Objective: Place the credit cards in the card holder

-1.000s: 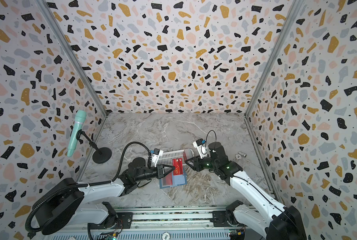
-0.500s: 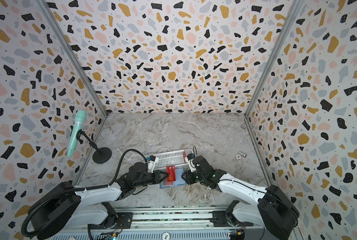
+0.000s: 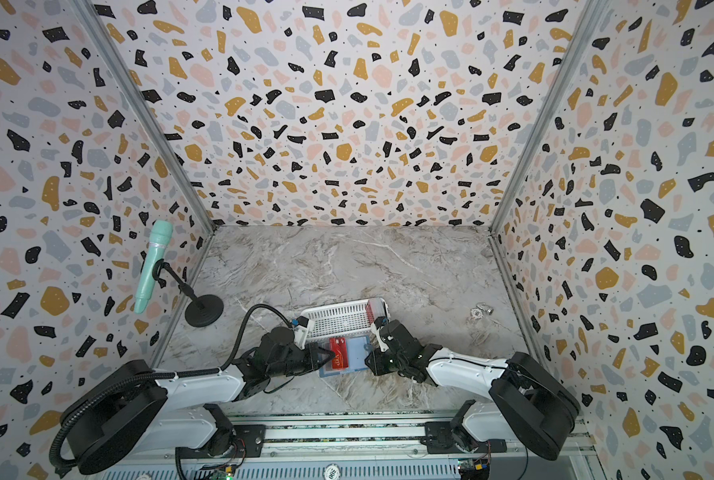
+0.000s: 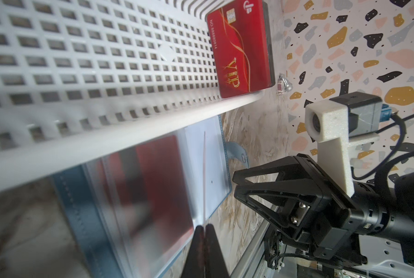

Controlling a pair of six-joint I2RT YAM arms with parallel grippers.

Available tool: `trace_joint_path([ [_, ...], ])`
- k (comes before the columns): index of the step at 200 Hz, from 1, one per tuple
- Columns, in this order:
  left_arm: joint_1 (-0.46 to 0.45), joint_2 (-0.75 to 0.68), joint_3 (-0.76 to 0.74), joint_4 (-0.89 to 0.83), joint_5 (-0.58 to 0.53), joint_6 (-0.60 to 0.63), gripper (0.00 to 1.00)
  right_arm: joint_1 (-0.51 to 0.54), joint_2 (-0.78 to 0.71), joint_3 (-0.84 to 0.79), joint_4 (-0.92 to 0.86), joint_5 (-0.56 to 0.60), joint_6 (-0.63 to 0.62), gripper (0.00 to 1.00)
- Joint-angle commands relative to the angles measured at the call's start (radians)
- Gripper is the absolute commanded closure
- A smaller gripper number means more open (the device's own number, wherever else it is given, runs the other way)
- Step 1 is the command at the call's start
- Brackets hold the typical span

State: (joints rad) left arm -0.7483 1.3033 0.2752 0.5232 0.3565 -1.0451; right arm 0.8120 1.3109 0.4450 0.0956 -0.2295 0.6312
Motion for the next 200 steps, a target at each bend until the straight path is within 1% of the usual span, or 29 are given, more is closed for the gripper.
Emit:
trace_joint_path([
  [1, 0.000, 0.021, -0.007, 0.021, -0.006, -0.033, 1.00, 0.006, 0.002, -0.005, 0.025, 0.023, 0.010, 0.73],
  [64, 0.014, 0.065, 0.009, 0.027, 0.003, -0.058, 1.00, 0.007, 0.005, -0.013, 0.013, 0.053, 0.005, 0.73],
  [129, 0.031, 0.101, 0.028, 0.027, 0.022, -0.038, 1.00, 0.021, 0.027, -0.004, -0.011, 0.070, -0.003, 0.74],
  [200, 0.035, 0.140, 0.019, 0.101, 0.059, -0.064, 1.00, 0.041, 0.052, 0.009, -0.024, 0.089, -0.005, 0.76],
])
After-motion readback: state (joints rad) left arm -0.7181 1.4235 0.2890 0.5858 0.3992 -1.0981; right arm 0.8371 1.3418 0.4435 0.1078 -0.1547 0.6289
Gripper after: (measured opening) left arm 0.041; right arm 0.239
